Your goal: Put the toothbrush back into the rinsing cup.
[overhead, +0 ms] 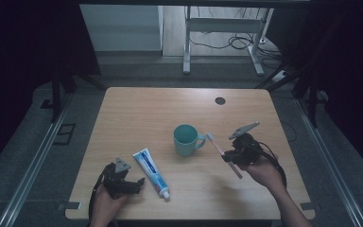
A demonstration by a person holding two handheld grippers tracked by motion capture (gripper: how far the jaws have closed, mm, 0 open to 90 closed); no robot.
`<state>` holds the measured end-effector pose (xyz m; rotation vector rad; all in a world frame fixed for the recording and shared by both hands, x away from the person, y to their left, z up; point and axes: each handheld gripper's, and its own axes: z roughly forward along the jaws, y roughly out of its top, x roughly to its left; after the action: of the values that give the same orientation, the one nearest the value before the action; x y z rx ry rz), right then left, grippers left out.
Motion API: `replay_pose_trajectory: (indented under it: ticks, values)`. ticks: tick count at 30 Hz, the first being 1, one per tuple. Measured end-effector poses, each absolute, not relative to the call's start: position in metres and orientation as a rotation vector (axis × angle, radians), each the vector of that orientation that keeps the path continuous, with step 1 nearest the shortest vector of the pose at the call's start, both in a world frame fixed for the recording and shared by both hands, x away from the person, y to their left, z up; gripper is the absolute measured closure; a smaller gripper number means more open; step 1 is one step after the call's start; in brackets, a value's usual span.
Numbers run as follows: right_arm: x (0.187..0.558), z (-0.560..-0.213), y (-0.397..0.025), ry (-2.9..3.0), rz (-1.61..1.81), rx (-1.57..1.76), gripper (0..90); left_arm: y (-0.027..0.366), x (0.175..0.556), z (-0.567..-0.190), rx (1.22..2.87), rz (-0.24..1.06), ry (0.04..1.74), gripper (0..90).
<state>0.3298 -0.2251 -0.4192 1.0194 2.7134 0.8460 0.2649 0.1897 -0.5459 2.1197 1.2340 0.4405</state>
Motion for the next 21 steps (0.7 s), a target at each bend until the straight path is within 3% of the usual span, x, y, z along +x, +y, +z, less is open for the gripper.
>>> replay_pose_trajectory:
  ticks: [21]
  values:
    - [0.342,-0.405,-0.208,2.605,1.051,1.000,78.4,0.190,0.265,-0.546,2.120,0.441,1.234,2.3]
